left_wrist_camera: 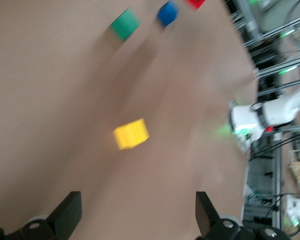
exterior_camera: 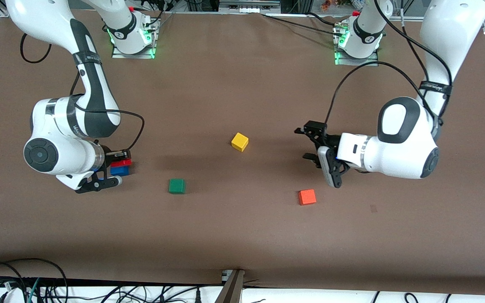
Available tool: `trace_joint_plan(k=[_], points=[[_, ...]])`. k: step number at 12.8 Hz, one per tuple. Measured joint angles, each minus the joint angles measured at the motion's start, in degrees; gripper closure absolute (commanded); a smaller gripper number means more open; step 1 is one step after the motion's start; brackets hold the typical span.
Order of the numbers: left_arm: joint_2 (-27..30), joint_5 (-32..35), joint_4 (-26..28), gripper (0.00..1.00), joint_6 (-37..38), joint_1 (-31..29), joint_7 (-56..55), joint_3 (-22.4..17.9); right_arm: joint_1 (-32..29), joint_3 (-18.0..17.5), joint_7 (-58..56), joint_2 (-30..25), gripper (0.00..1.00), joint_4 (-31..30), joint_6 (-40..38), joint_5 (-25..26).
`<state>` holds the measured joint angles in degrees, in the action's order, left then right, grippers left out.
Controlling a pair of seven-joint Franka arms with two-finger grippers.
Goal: Pass red block to right arm, stack on blue
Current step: 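Move the red cube over the blue cube while the left gripper retracts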
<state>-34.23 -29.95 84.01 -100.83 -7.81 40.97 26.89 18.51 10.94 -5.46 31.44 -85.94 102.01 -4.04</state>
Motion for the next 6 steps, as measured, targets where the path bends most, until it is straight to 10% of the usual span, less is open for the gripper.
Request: trace_joint_plan(k=[6], points=[[6.1,20.4,-1.1,0.00,8.6,-1.4,-18.2,-0.1,0.0,1.5,-3.4,-4.3,1.00,-13.1,14.6,4.1]])
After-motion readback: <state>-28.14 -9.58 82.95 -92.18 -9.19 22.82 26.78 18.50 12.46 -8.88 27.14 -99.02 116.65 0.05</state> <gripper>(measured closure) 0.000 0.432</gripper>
